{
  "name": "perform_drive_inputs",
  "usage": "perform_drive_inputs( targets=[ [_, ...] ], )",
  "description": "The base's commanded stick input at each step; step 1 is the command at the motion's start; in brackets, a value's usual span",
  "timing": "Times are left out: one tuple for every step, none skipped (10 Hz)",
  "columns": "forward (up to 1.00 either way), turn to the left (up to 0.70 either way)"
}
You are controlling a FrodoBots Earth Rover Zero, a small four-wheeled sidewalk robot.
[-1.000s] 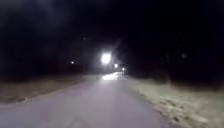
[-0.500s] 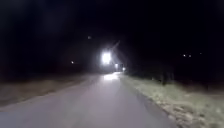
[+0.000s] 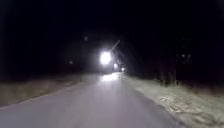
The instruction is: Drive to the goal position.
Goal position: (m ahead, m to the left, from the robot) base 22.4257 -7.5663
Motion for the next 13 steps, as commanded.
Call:
perform_drive_inputs(
  targets=[
    [1.0, 0.0],
    [1.0, 0.0],
    [1.0, 0.0],
    [1.0, 0.07],
    [1.0, 0.37],
    [1.0, 0.09],
    [1.0, 0.0],
    [1.0, 0.0],
    [1.0, 0.0],
    [1.0, 0.0],
    [1.0, 0.0],
    [1.0, 0.0],
    [1.0, 0.0]
  ],
)
